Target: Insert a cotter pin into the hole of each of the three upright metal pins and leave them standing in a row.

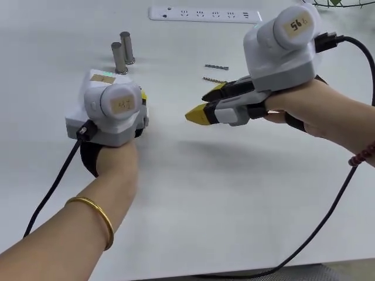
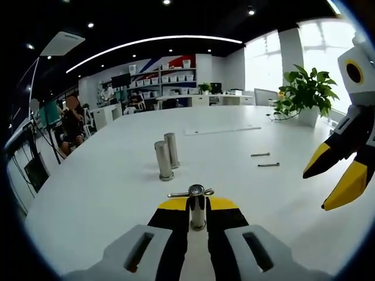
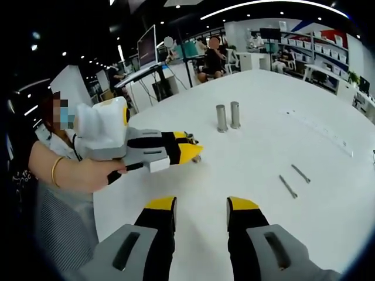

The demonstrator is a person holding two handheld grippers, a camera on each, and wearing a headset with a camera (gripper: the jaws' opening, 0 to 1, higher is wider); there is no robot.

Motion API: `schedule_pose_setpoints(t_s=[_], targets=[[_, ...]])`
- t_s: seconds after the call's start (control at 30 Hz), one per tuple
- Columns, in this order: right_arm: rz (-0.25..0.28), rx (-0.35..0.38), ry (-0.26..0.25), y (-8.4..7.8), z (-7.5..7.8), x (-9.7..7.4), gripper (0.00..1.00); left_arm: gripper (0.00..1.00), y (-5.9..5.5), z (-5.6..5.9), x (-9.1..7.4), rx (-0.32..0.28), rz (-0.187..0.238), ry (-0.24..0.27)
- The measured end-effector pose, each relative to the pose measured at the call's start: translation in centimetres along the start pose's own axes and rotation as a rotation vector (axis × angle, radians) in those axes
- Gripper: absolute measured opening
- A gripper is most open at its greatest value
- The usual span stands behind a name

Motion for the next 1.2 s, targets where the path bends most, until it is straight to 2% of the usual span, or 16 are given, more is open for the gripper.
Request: schedule_pose_setpoints(t_s=[0.07,0.23,0.5,0.8,0.93,1.03,1.1,1.2], targets=[[0.001,0.000,0.001,0.0,-0.1,0.0,0.30,0.08,0.0,0.0,0.0,-0.006,0.002,0.003],[0.003,0.000,0.000,0.1,0.0,0.0,0.30,0.09,-0.6,0.0,0.0,-0.019,-0.025,0.004],[0.015,0.008,-0.002,0.3,0.2,-0.1,0.30,0.13,-1.0,0.0,-0.1,-0.015,-0.037,-0.006],[0.125,0.052,-0.004,2.6,0.9,-0.2,0.31,0.27,-0.9,-0.2,-0.9,-0.020,-0.026,-0.030],[0.181,0.050,-0.005,4.4,1.8,0.6,0.30,0.37,-1.2,-0.4,-1.5,-0.029,-0.038,-0.053],[0.212,0.047,-0.012,5.4,2.4,1.2,0.29,0.43,-1.2,-0.6,-2.0,-0.035,-0.031,-0.069],[0.236,0.054,-0.010,6.2,2.7,1.7,0.28,0.47,-1.3,-0.5,-2.3,-0.057,-0.040,-0.109],[0.252,0.039,0.001,7.1,3.3,2.8,0.27,0.52,-1.0,-0.6,-2.8,-0.022,-0.025,-0.125]])
Point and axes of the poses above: the centre of the closed fingertips' face, and the gripper's own axes: x roughly forward along the fingers, z roughly to its right, y roughly out of its top, the point moved 5 cm from there along -x, roughly backward along the fingers, and after that the axes turned 2 degrees about x, right-handed, at the moved point
